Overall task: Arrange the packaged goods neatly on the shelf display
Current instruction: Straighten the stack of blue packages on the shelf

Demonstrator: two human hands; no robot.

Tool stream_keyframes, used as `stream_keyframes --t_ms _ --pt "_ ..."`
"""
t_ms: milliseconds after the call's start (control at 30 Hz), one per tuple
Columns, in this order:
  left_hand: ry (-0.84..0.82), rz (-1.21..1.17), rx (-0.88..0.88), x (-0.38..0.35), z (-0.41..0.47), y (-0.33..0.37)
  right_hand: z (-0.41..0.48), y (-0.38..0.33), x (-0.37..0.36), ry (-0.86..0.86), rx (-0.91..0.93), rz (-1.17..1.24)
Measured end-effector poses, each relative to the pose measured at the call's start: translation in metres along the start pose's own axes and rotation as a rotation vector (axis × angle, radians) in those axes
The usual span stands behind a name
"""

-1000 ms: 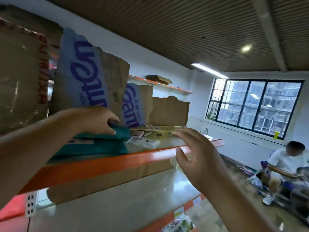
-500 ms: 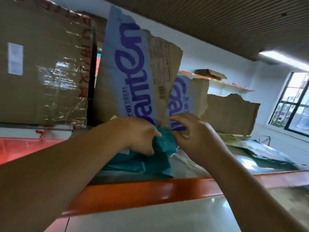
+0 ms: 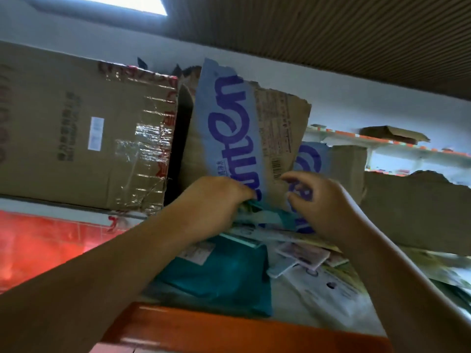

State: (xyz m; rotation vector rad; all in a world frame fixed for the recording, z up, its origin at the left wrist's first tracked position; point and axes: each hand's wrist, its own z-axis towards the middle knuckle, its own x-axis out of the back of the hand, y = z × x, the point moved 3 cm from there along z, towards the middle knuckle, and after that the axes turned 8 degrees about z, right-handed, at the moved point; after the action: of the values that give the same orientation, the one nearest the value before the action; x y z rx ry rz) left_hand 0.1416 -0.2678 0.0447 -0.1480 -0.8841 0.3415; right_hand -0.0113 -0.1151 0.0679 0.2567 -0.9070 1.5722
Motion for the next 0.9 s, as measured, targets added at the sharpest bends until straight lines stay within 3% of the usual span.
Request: stream_keyframes --t_ms 100,233,400,500,633,733,833,900 --pt "0.272 -0.273 0.250 0.019 0.013 -0.017 0.003 0.004 0.012 0.146 0.109 0.046" --pt "0.371 -0.602 0.605 0.027 0.036 -0.023 0.000 0.004 0.026 0.327 0.284 -0.110" --pt "0.390 -1.019 0.911 0.004 0.046 -0.025 -0.005 0.003 0.012 0.120 0.465 -0.376" --pt "0.367 -1.326 1.050 -0.015 0.041 -0.026 -0.008 0.009 -0.011 -0.101 0.512 -0.463" --pt "0.355 -1.349 1.141 -0.020 0.029 -0.038 -0.014 0.011 -0.031 -0.225 0.525 -0.558" --pt "0.291 -1.333 1.185 -0.018 0.019 -0.041 -0.017 0.003 -0.037 -0.136 0.566 -0.572" --pt "0.203 -1.147 1.137 -0.012 0.014 -0.040 -0.014 0.000 -0.034 -0.070 0.624 -0.529" --pt "0.242 -1.203 1.088 -0.007 0.011 -0.035 -0.013 0.001 -0.026 -0.042 0.613 -0.473"
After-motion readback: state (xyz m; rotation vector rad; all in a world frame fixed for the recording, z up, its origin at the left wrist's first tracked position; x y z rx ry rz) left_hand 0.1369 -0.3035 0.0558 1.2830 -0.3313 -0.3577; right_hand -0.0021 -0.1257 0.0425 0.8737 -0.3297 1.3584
